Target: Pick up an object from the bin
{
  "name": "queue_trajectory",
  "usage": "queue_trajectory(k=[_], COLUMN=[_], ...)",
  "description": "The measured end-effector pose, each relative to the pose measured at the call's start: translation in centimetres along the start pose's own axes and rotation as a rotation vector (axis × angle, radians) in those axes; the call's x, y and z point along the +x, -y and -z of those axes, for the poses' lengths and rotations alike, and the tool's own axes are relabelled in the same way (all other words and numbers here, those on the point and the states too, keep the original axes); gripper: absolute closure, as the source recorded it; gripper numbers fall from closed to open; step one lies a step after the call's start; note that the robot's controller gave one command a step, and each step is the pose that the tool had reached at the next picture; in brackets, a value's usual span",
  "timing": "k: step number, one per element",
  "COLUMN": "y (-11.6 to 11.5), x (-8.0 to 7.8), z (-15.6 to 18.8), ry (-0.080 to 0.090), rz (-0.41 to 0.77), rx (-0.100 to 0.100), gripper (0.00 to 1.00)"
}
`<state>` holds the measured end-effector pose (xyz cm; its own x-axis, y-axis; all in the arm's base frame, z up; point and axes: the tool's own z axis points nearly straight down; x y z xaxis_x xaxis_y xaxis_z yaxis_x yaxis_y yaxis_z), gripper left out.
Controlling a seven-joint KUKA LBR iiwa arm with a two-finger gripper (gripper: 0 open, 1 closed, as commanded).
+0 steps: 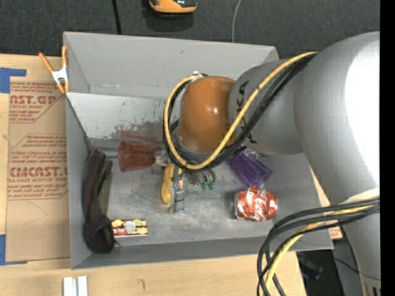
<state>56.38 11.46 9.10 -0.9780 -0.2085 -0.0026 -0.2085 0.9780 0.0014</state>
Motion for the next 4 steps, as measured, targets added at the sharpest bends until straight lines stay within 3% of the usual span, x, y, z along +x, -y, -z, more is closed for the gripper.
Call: queue_trajectory(k=[1, 2, 4], y=[1.7, 3.5, 3.5], x=[0.2, -1.2, -1.2], z=[-1.9, -2.1, -2.1], ry=[-0.009, 0.000, 0.000], rz=[-0.001, -0.163, -0.161], rx=[0.000, 0.000, 0.000], gripper=[0.00, 1.00, 1.00])
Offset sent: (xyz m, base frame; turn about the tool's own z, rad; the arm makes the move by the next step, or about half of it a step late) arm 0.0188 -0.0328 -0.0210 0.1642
